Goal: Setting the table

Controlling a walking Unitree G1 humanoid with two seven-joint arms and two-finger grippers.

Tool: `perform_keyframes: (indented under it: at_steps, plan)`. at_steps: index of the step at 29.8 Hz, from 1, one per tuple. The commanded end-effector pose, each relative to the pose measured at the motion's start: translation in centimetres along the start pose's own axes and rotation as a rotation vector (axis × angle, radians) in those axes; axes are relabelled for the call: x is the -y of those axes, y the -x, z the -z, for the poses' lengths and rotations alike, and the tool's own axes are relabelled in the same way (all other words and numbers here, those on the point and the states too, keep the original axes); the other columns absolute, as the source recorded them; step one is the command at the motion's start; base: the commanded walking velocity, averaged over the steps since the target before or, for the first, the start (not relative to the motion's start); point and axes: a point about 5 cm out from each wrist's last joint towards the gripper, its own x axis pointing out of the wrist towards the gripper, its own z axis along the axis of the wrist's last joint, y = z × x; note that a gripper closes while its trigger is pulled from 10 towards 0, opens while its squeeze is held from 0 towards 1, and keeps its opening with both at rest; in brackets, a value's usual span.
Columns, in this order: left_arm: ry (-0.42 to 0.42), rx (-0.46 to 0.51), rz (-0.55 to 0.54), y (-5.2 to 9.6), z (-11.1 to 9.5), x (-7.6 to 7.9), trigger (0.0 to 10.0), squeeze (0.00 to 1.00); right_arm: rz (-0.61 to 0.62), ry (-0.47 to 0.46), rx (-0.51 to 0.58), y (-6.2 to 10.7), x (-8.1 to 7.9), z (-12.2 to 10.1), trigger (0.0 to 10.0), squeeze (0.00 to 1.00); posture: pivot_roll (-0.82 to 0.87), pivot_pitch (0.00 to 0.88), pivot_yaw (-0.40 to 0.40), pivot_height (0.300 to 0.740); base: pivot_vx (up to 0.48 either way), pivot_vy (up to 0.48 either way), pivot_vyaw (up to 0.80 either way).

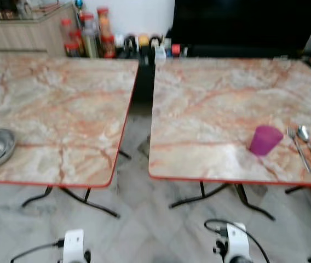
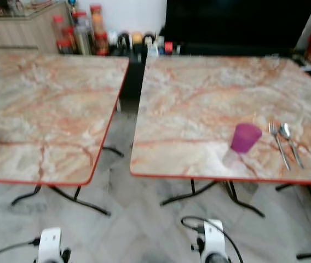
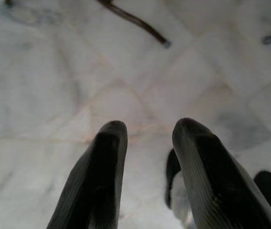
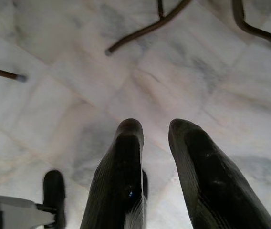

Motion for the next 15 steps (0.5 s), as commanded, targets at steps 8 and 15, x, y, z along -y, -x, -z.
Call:
perform_keyframes:
  at_steps: [8, 15]
  plan:
    - [-0.041, -0.060, 0.002, 0.36, 1.60, -0.17, 10.0, 0.00, 0.001, 0.010, -0.011, 0.04, 0.31, 0.10, 10.0, 0.00, 0.05, 0.000, -0.021, 0.728, 0.000, -0.270, 0.00]
    - [-0.037, -0.074, 0.001, 0.47, 1.99, -0.55, 10.0, 0.00, -0.005, 0.021, -0.014, 0.02, 0.30, 0.04, 10.0, 0.00, 0.05, 0.000, -0.023, 0.728, 0.000, -0.380, 0.00]
